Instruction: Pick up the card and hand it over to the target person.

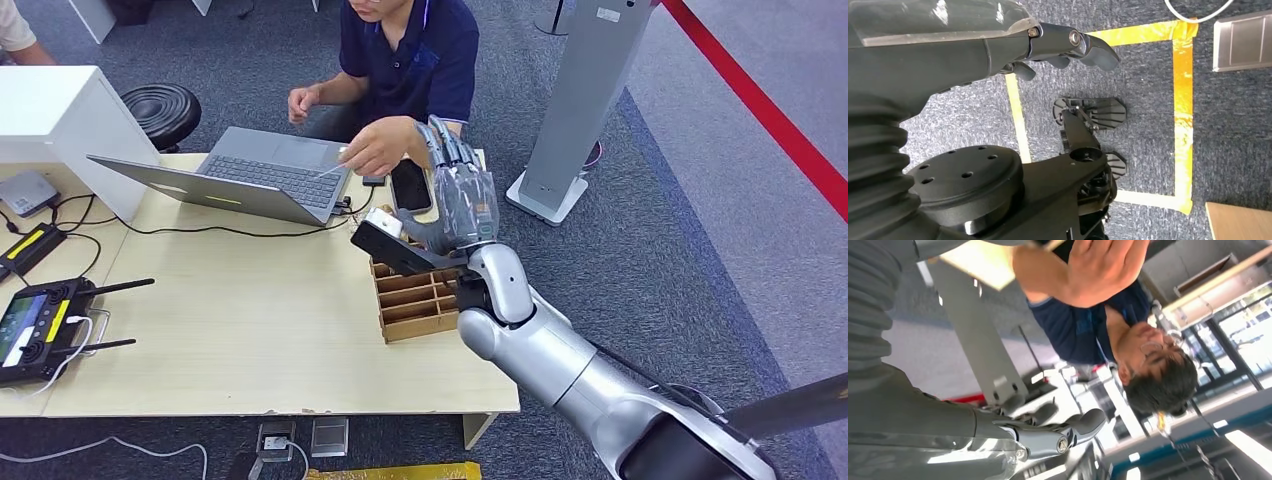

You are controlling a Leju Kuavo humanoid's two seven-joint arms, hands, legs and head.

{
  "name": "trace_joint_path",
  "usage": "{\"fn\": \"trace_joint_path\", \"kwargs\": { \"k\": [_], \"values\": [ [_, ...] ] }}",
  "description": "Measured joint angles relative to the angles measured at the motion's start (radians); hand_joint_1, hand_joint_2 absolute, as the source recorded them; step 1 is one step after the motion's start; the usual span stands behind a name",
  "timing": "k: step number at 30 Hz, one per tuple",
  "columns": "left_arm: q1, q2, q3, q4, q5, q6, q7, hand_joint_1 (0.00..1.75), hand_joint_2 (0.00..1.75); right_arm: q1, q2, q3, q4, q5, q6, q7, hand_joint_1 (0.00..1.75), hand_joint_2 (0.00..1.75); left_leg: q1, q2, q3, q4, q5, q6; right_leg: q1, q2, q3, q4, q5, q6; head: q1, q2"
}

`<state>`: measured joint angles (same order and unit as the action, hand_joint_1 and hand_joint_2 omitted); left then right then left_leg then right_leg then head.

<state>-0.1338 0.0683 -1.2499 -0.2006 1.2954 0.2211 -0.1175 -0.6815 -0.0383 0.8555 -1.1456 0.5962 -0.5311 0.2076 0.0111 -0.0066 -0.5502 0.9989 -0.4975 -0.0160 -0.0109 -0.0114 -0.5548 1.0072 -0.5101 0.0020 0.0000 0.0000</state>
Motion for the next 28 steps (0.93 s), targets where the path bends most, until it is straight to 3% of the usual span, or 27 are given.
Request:
{"fn": "trace_joint_path", "kwargs": {
  "k": [5, 11, 18, 28],
  "values": [
    [0.018, 0.003, 0.028, -0.002, 0.015, 0.001, -0.011, 0.00, 0.00, 0.110, -0.042, -0.052, -0.114, -0.301, 0.070, -0.116, 0.00, 1.75, 0.000, -0.001, 0.000, 0.000, 0.000, 0.000, 0.000, -0.001, 0.000, -0.001, 0.000, 0.000, 0.000, 0.000],
    [0.019, 0.003, 0.053, -0.005, 0.028, 0.011, -0.001, 0.00, 0.00, 0.255, -0.133, -0.105, -0.256, -0.613, 0.144, -0.212, 0.00, 1.75, 0.000, -0.004, -0.001, 0.000, 0.001, 0.000, 0.000, -0.004, 0.001, -0.001, 0.000, 0.000, 0.000, 0.000],
    [0.020, 0.003, 0.064, -0.006, 0.034, 0.018, 0.001, 0.00, 0.00, 0.370, -0.189, -0.135, -0.357, -0.706, 0.175, -0.209, 0.00, 1.75, 0.000, -0.004, -0.001, 0.000, 0.000, 0.000, 0.000, -0.004, 0.000, -0.001, -0.001, 0.000, 0.000, 0.000],
    [0.019, 0.010, 0.059, -0.007, 0.027, 0.021, -0.007, 0.00, 0.00, 0.436, -0.202, -0.166, -0.383, -0.740, 0.188, -0.216, 0.00, 1.75, -0.001, 0.000, -0.001, 0.001, 0.000, 0.000, -0.001, 0.000, -0.001, 0.000, 0.000, 0.000, 0.000, 0.000]
  ]
}}
